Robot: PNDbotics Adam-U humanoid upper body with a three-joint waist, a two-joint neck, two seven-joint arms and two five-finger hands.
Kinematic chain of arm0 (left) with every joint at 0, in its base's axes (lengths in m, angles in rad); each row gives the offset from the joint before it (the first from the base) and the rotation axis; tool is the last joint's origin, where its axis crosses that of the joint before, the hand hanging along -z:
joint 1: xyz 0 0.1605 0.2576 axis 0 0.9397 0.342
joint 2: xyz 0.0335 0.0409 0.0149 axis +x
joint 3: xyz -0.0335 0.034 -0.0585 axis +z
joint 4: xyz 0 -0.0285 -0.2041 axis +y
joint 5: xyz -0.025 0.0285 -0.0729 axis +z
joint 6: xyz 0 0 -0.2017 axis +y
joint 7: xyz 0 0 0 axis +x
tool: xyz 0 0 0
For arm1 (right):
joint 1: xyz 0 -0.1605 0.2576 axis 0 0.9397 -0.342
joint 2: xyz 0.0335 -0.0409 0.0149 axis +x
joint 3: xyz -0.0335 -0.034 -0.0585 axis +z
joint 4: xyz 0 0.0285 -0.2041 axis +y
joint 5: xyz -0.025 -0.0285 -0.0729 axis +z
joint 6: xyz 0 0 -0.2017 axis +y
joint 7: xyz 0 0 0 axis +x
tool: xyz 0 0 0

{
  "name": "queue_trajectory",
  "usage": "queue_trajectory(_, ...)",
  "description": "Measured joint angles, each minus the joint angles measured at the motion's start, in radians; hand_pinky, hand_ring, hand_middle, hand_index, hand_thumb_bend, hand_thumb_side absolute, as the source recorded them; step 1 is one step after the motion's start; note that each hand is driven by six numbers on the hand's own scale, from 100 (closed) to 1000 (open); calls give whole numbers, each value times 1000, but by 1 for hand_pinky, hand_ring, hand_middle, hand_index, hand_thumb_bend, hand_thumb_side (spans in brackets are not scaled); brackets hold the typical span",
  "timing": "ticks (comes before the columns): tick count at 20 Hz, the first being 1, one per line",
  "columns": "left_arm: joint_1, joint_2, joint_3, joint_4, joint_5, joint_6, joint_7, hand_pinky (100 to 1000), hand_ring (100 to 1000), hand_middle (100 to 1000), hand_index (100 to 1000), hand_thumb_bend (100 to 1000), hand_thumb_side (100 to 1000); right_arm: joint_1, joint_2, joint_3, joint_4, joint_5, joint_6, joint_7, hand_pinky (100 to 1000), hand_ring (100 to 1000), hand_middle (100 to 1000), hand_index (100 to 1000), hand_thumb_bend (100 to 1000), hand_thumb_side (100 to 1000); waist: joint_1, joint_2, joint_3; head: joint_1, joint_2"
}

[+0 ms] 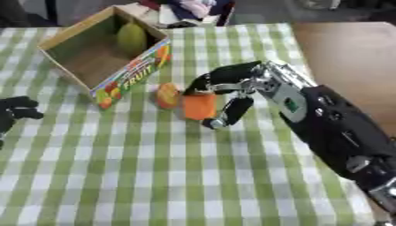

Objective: Pick up objects on the table and place them in the box.

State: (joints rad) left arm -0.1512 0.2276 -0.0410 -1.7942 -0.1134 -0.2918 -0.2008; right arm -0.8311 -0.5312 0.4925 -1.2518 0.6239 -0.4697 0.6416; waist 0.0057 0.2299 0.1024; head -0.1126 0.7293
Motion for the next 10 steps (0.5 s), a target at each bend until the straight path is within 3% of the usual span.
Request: queue_trajectory(10, 0, 0, 0, 0, 0, 0, -1, 850, 677, 708, 828, 100, 897, 0, 0, -5, -1, 6, 0, -3, 892, 930, 928, 987, 255, 489, -1, 0, 0, 0, 1)
